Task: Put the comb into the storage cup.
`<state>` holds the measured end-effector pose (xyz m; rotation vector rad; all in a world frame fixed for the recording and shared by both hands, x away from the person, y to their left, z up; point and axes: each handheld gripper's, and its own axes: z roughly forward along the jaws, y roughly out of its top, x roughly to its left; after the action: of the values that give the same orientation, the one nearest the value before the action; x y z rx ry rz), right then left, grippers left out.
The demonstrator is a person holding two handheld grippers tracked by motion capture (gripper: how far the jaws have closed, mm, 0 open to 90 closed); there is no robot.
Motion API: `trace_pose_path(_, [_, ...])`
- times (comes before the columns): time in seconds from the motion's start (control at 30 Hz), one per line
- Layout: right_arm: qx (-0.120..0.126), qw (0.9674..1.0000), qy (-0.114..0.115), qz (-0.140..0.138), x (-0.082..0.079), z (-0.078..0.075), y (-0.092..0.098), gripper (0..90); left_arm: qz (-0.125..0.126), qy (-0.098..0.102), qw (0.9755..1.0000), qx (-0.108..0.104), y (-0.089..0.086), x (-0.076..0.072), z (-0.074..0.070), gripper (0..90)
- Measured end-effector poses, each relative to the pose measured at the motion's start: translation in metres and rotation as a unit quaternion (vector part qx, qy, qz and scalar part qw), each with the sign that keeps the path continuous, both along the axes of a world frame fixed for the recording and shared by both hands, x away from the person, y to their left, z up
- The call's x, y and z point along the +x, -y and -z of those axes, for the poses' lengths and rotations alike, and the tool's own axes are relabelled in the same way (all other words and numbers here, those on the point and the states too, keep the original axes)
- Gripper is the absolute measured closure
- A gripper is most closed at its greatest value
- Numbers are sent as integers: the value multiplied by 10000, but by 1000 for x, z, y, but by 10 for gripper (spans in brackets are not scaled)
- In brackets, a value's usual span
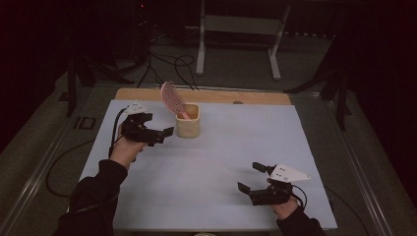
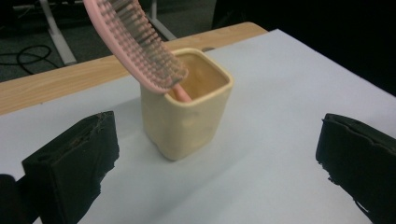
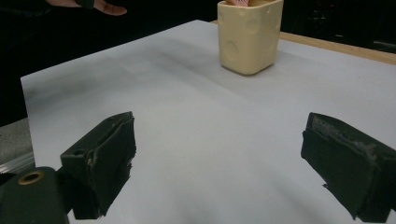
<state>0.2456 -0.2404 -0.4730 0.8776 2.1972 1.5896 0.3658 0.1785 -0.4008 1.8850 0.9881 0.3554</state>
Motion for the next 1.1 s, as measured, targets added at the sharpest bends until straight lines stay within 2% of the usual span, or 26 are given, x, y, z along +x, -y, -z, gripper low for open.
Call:
trace_pose_path(0.47, [5,10000,-9,-10,1,1,0,98,139,29,9999,76,-8,-25,18,3])
trace_pose_path(0.7, [-14,10000,0,-6,1,1,-1,97,252,-21,9997,49,-12,-38,28,3])
trace_pose_path(0.87, [-23,10000,-16,-1,1,1,-1,97,266,-45,9996,105,-17,-47,36,3])
trace_pose_path(0.97, [-36,10000,16,2,1,1,-1,98,268,12,9995,154,-20,-53,39,3])
trace_pose_path(1.1, [-39,10000,24,-6,1,0,-1,97,278,44,9995,120,-25,-61,45,3])
